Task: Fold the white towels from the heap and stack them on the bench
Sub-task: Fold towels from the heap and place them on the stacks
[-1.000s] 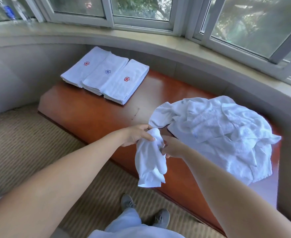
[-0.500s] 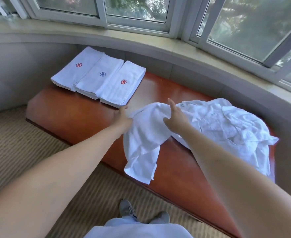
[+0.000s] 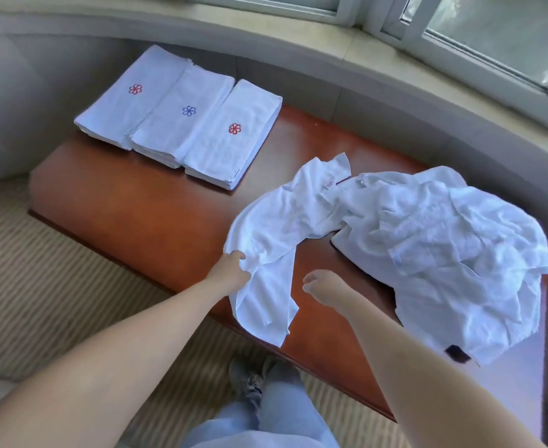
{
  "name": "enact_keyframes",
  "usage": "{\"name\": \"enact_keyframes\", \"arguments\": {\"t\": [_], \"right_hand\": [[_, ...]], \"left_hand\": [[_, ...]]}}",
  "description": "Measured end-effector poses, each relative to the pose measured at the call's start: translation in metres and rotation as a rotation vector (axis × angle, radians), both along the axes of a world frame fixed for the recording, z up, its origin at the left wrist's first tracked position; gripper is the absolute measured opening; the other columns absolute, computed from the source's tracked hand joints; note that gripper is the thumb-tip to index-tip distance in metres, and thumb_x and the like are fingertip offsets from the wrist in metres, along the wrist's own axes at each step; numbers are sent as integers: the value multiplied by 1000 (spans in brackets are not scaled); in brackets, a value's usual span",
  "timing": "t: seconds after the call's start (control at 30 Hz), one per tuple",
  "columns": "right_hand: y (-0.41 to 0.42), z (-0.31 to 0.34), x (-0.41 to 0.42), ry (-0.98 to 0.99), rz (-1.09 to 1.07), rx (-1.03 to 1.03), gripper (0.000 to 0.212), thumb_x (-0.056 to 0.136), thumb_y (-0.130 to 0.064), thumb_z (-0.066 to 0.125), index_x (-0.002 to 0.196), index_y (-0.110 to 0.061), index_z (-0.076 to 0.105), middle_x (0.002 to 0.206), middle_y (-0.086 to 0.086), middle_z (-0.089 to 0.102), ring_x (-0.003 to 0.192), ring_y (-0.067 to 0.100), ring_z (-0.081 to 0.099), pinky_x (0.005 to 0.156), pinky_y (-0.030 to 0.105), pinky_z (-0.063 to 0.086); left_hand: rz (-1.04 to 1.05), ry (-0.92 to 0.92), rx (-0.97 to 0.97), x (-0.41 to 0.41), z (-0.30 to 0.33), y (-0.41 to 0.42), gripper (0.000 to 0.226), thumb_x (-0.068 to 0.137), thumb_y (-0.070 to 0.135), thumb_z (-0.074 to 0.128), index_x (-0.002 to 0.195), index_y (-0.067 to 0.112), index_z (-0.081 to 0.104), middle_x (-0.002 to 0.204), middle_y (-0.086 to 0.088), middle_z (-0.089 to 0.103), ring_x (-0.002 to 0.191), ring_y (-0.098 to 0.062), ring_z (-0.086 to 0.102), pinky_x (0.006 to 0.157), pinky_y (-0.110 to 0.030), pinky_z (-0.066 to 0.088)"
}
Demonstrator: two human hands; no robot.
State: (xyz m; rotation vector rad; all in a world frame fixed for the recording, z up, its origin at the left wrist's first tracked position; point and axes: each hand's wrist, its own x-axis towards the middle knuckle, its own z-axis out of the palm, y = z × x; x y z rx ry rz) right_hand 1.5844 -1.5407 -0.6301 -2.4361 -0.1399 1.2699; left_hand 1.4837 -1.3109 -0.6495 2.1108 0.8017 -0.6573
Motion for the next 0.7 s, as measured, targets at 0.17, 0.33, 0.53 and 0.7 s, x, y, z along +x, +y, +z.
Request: {"name": "enact_keyframes", "arguments": {"t": [0.17,0.33,0.53,0.7], "right_hand": [[16,-39,12,128,-178,57,43,98,-22,61,141,-18,56,138,4,58,117,22,55,94,32,47],[36,-82,23,207,-415,98,57,96,-23,62,149,-16,42,129,7,56,100,20,53,70,28,42],[56,-111,25,165,-511,211,37,86,-12,60,64,-19,31,64,0,28,64,19,26,61,34,21],[40,-91,47,127,-562,202,30,83,-6,48,64,-21,30,62,-3,29,58,16,23,49,24,19]], "left_hand": [[-128,-18,134,19,-37,-13,59,98,24,58,153,22,37,152,-2,40,134,-26,47,96,-40,51],[-292,-52,325,41,-75,-16,54,99,31,59,148,24,39,138,0,47,126,-24,46,92,-34,45],[-301,-196,404,59,-95,-9,16,104,26,47,110,21,61,102,3,60,95,-22,58,76,-35,45],[445,-273,39,70,-67,37,13,101,30,49,99,21,59,88,8,60,80,-15,57,61,-28,39]]}}
